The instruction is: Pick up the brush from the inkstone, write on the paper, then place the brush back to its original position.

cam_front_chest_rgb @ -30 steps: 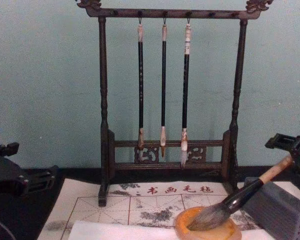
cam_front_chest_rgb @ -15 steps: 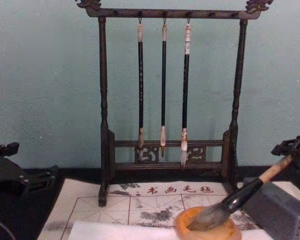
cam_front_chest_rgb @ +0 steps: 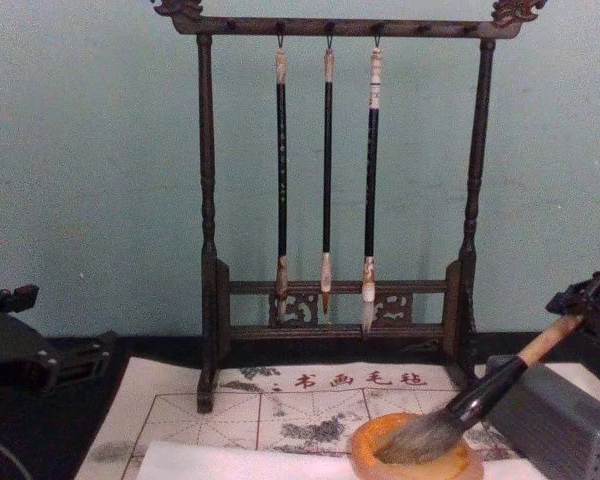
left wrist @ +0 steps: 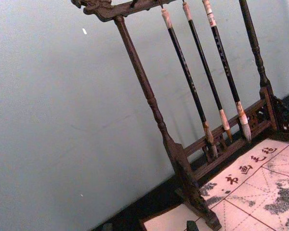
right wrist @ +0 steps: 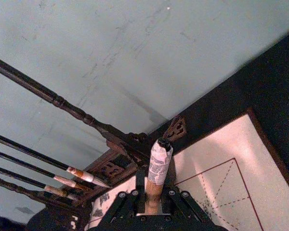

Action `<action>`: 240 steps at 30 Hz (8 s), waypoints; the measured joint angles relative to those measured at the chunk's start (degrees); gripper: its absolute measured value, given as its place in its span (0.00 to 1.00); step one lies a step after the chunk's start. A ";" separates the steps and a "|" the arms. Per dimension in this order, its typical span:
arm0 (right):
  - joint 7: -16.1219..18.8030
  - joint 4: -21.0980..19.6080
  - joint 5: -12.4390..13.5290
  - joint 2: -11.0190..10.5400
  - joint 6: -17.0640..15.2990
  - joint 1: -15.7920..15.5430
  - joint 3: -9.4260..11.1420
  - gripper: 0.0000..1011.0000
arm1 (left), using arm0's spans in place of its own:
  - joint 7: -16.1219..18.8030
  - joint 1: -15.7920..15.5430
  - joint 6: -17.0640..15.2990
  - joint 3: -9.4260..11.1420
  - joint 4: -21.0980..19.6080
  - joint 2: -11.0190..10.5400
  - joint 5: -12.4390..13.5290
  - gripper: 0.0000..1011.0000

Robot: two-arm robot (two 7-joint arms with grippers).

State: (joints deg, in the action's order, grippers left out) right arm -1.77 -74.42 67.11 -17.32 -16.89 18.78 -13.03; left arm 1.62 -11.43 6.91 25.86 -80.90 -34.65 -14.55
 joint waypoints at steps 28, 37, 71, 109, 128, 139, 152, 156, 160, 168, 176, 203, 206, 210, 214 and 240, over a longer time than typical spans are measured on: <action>6.28 -5.09 -4.53 -5.28 7.44 1.95 -5.97 0.19 | 0.00 0.00 0.00 0.00 0.00 0.00 0.00 0.99; 9.96 -8.55 -12.93 -8.15 10.40 2.64 -8.60 0.19 | 0.00 0.00 0.00 0.00 0.00 0.00 0.00 0.99; 19.16 -14.66 -28.58 -11.29 17.30 -0.48 -10.94 0.19 | 0.00 0.00 0.00 0.00 0.00 0.00 0.00 0.99; 31.80 -24.91 -28.02 -17.25 19.40 -12.21 -6.18 0.19 | 0.00 0.00 0.00 0.00 0.00 0.00 0.00 0.99; 31.99 -24.93 -29.74 -17.13 19.84 -14.34 -6.53 0.19 | 0.00 0.00 0.00 0.00 0.00 0.00 0.00 0.99; 31.64 -23.90 -30.20 -16.15 19.20 -13.84 -7.02 0.19 | 0.00 0.00 0.00 0.00 0.00 0.00 0.00 0.99; 31.47 -22.92 -31.00 -15.55 18.88 -13.56 -7.59 0.19 | 0.00 0.00 0.00 0.00 0.00 0.00 0.00 0.99; 31.37 -22.70 -31.17 -15.37 18.88 -13.41 -7.60 0.19 | 0.00 0.00 0.00 0.00 0.00 0.00 0.00 0.99; 31.37 -22.65 -31.23 -15.33 18.86 -13.40 -7.60 0.19 | 0.00 0.00 0.00 0.00 0.00 0.00 0.00 0.99; 31.29 -22.73 -31.24 -15.36 18.79 -13.76 -7.32 0.19 | 0.00 0.00 0.00 0.00 0.00 0.00 0.00 0.99; 31.16 -23.20 -31.24 -15.75 18.85 -14.54 -6.73 0.19 | 0.00 0.00 0.00 0.00 0.00 0.00 0.00 0.99; 30.54 -25.08 -30.87 -17.34 18.79 -17.07 -4.40 0.19 | 0.00 0.00 0.00 0.00 0.00 0.00 0.00 0.99; 30.53 -25.20 -30.82 -17.37 18.77 -17.14 -4.27 0.19 | 0.00 0.00 0.00 0.00 0.00 0.00 0.00 0.99; 30.55 -25.60 -30.48 -17.45 18.76 -17.31 -4.04 0.19 | 0.00 0.00 0.00 0.00 0.00 0.00 0.00 0.99; 30.70 -26.25 -29.82 -17.49 18.63 -17.50 -3.79 0.19 | 0.00 0.00 0.00 0.00 0.00 0.00 0.00 0.99; 23.06 -20.93 -18.81 -11.23 11.95 -10.12 -1.51 0.19 | 0.00 0.00 0.00 0.00 0.00 0.00 0.00 0.99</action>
State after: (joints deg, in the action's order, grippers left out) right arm 21.29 -95.35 48.31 -28.55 -4.94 8.66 -14.54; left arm 1.62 -11.43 6.91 25.86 -80.90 -34.65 -14.55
